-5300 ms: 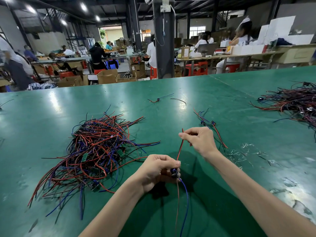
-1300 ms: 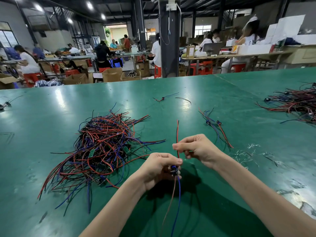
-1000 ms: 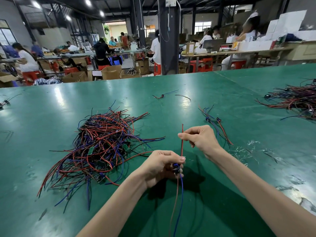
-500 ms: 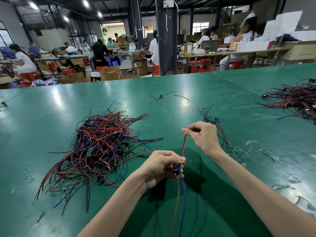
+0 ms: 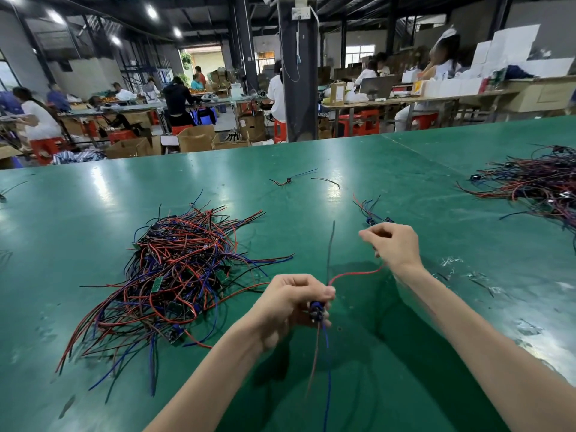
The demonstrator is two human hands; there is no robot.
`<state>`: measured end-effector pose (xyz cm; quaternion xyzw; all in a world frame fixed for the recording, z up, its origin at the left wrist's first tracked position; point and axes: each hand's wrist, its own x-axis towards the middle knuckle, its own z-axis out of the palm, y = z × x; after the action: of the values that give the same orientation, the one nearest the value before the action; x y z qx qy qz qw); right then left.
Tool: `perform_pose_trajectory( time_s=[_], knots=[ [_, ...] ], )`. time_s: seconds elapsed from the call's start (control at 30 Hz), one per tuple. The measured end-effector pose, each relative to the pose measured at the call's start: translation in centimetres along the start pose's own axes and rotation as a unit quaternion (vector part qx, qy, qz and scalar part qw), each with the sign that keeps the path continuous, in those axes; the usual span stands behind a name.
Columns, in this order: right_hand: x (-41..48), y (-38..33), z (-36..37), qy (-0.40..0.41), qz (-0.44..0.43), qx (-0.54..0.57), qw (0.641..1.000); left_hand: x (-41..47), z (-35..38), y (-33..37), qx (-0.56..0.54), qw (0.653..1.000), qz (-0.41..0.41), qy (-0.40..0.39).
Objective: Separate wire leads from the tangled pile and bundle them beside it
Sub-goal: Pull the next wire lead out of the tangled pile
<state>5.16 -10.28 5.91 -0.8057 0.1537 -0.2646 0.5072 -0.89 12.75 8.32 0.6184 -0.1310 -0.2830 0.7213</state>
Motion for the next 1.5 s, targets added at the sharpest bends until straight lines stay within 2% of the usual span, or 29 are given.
perform_pose_trajectory(
  time_s=[0.07, 0.13, 0.2, 0.23, 0.3, 0.4, 0.47, 0.57, 0.7, 0.87, 1.13, 1.33, 1.5],
  knots=[
    [0.3, -0.5, 0.1, 0.008, 0.063, 0.125, 0.990, 0.4, -0.5, 0.1, -0.027, 0.999, 0.013, 0.031],
    [0.1, -1.6, 0.2, 0.004, 0.117, 0.252, 0.961, 0.5, -0.8, 0.0, -0.056, 0.996, 0.024, 0.063],
    [-0.7, -3.0, 0.2, -0.032, 0.142, 0.300, 0.943, 0.8, -1.1, 0.0, -0.082, 0.990, 0.040, 0.109],
    [-1.5, -3.7, 0.1, -0.073, 0.145, 0.297, 0.941, 1.0, -1.4, 0.0, -0.087, 0.985, 0.048, 0.139],
    [-3.5, -4.9, 0.2, -0.205, 0.143, 0.251, 0.935, 1.3, -1.9, 0.0, -0.085, 0.975, 0.059, 0.197],
    [-7.1, -6.4, 1.1, -0.407, 0.116, 0.132, 0.896, 1.4, -2.3, -0.1, -0.070, 0.964, 0.071, 0.245],
    [-8.9, -6.8, 2.1, -0.450, 0.096, 0.120, 0.880, 1.4, -2.4, -0.1, -0.068, 0.961, 0.080, 0.257],
    [-10.1, -6.9, 3.1, -0.426, 0.094, 0.169, 0.884, 1.4, -2.6, 0.2, -0.085, 0.962, 0.089, 0.244],
    [-10.4, -6.9, 3.2, -0.354, 0.112, 0.238, 0.897, 1.5, -2.6, 0.4, -0.137, 0.978, 0.046, 0.153],
    [-10.6, -6.8, 3.5, -0.295, 0.086, 0.237, 0.922, 1.6, -2.5, -0.3, -0.105, 0.989, 0.016, 0.099],
    [-11.1, -6.8, 4.2, -0.340, 0.076, 0.184, 0.919, 1.9, -2.9, -0.6, -0.099, 0.983, 0.065, 0.143],
    [-11.2, -6.7, 4.3, -0.304, 0.002, 0.128, 0.944, 1.9, -3.1, -0.8, -0.124, 0.987, 0.024, 0.099],
    [-11.2, -6.9, 4.1, -0.315, 0.076, 0.219, 0.920, 1.9, -3.1, -0.5, -0.148, 0.981, 0.035, 0.118]
  ],
)
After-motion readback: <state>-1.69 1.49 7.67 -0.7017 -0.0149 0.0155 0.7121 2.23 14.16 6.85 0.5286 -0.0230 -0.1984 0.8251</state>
